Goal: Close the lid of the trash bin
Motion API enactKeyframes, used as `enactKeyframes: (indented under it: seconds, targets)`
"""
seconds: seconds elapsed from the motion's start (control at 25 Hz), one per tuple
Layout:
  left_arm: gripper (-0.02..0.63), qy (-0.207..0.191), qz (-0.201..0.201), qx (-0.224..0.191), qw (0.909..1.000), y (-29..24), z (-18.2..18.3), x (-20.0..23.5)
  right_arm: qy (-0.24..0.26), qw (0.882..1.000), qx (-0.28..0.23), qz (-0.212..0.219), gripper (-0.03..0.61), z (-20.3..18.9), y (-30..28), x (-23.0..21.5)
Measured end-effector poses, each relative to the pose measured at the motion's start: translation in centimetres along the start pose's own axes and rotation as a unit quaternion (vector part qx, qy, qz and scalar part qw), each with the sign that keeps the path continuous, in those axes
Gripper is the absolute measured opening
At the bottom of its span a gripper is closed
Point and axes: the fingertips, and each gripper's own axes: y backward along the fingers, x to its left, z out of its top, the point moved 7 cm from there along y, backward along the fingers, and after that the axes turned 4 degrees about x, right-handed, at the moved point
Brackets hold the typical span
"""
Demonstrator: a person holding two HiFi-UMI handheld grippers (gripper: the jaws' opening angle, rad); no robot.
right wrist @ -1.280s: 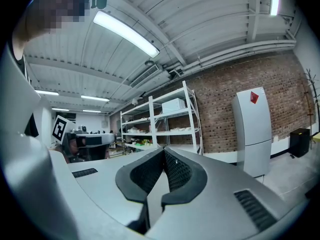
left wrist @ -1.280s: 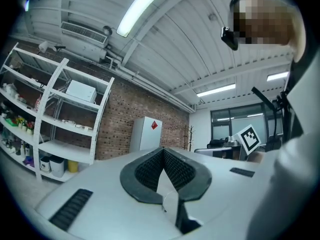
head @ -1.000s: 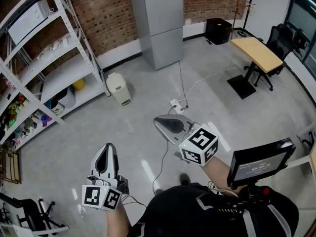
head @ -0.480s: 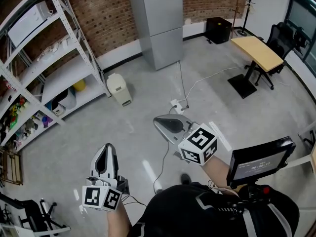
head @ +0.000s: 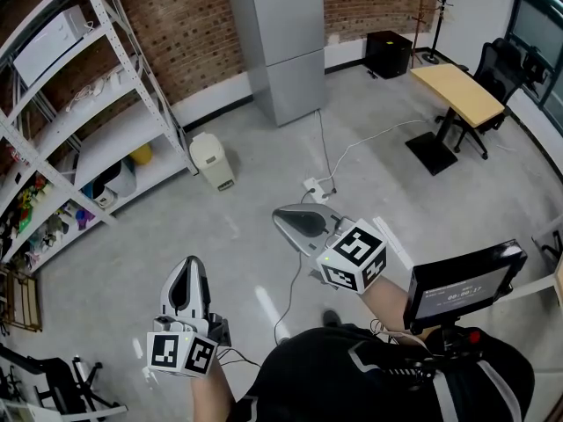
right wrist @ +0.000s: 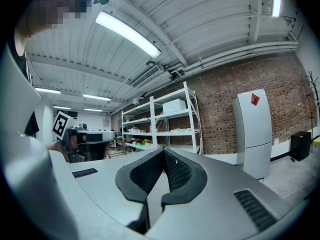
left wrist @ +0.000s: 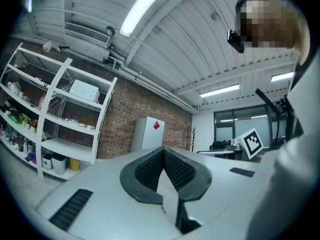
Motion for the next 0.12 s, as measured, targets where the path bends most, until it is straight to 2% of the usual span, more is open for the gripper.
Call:
enactKeyframes:
  seconds: [0.12]
  targets:
    - [-0.002, 0.001, 0.001, 0.002, 1.0000, 0.01, 0.00, -0.30, 0.002, 1.000, -0.002, 0.000, 0.008, 0.10, 0.25, -0.10]
